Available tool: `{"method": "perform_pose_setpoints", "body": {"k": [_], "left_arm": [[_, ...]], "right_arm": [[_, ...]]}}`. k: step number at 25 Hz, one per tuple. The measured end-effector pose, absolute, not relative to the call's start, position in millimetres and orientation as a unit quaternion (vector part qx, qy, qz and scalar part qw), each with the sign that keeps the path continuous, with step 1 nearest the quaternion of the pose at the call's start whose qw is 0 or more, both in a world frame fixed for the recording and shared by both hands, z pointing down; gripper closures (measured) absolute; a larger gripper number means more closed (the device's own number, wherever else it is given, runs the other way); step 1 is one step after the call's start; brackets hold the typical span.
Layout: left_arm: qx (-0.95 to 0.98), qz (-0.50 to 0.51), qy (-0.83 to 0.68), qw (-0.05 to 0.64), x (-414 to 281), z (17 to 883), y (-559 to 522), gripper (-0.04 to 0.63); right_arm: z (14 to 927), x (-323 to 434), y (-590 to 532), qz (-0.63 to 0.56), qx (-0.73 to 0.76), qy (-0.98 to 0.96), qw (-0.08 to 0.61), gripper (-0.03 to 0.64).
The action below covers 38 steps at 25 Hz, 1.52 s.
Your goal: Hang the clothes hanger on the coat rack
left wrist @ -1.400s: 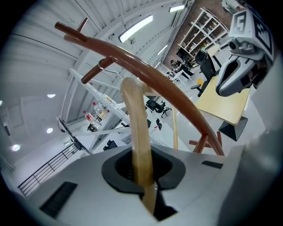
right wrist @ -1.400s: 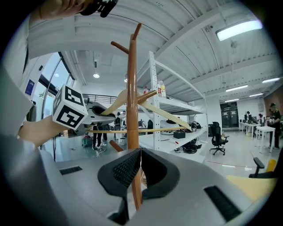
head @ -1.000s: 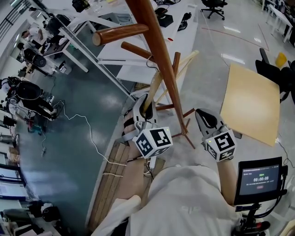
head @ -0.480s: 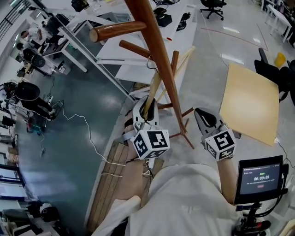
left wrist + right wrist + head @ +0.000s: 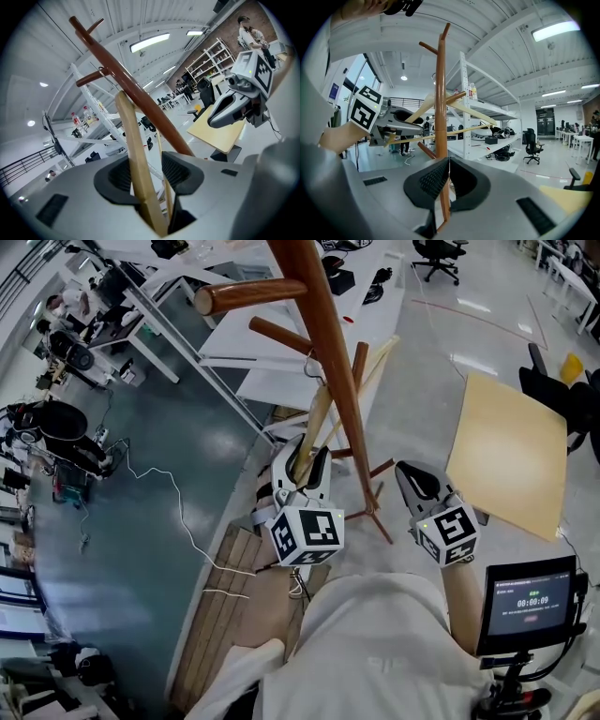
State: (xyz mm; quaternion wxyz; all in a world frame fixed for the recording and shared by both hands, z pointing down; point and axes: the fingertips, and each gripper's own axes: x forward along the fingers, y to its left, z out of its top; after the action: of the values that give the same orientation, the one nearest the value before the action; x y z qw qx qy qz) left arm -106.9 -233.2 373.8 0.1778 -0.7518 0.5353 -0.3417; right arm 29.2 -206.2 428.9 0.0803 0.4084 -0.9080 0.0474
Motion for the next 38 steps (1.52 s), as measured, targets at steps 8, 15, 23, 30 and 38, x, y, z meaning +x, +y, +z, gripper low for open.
{"method": "perform_pose_setpoints", "body": {"k": [8,15,23,30,38], "left_arm": [[-0.747,-0.294,0.558,0.212,-101.9,352.2,-221.8,0.423],[-0.736,-0.249,0.578,0.251,-95.5,327.3,-212.5,0.425],[-0.719,-0.206,0.593,0.298,-93.5,299.1,-138.4,0.425],[-0.719,-0.212,0.579,0.322,-72.9,314.7,-129.0,0.426],[-0.714,-0.229,0.576,0.324,-58.8,336.4,-118.8,0.539]], "right_arm": [[431.5,25.4,-201.3,0.045,0.397,-0.913,0.079,0.604],[433.7,26.9,-199.8,0.044,0.395,-0.914,0.078,0.604],[430.3,31.1,-136.4,0.042,0.404,-0.911,0.074,0.604],[447.0,44.2,-129.8,0.053,0.409,-0.908,0.078,0.604],[452.3,53.3,-123.1,0.054,0.410,-0.907,0.079,0.604]]}}
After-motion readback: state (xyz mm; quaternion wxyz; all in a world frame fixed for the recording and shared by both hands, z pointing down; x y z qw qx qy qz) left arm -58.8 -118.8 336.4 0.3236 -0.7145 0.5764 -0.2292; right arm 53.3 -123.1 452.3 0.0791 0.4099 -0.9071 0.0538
